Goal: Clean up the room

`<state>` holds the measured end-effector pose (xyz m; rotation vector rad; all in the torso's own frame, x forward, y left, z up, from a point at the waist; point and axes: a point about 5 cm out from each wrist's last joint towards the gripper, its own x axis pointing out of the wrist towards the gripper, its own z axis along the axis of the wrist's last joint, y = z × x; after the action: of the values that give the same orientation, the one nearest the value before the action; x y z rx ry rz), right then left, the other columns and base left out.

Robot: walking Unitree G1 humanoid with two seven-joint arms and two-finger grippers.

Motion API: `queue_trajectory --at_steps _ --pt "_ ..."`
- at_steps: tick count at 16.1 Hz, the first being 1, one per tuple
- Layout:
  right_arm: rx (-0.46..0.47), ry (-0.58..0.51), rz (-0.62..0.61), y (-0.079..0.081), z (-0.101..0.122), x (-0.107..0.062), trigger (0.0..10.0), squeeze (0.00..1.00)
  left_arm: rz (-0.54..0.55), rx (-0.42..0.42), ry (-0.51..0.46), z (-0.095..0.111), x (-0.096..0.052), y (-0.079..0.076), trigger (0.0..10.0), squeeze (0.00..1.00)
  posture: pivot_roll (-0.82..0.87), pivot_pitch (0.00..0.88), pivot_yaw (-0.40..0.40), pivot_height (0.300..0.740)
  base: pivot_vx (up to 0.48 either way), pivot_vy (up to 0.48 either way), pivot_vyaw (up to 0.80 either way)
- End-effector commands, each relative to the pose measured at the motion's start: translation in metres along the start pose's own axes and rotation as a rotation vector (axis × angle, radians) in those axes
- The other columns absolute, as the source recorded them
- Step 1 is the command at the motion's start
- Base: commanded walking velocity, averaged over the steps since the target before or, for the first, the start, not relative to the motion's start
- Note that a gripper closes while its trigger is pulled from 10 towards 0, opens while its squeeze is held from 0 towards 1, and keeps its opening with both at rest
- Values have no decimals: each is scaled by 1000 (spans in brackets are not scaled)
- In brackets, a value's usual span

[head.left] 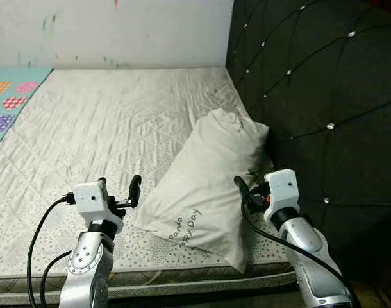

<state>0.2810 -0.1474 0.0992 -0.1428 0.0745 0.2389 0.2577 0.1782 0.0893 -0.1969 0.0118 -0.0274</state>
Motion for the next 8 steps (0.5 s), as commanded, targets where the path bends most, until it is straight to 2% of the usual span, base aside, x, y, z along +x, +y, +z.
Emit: queue_trajectory --at_steps 1,2,5,8 --pt "-12 -4 -18 -5 2 0 10000 0 -16 -2 -11 3 1 -2 10000 0 -205 24 -10 740 0 0 0" --pt "-9 -1 -19 -5 2 0 10000 0 -12 -2 -7 3 1 -2 10000 0 -205 24 -10 740 0 0 -469" --pt "10 4 -26 -4 1 0 10000 0 24 -1 15 0 0 2 10000 0 -203 27 -11 740 0 0 0" --pt "4 12 -26 -4 1 1 10000 0 44 -19 26 -1 1 3 10000 0 -202 28 -12 740 0 0 -604"
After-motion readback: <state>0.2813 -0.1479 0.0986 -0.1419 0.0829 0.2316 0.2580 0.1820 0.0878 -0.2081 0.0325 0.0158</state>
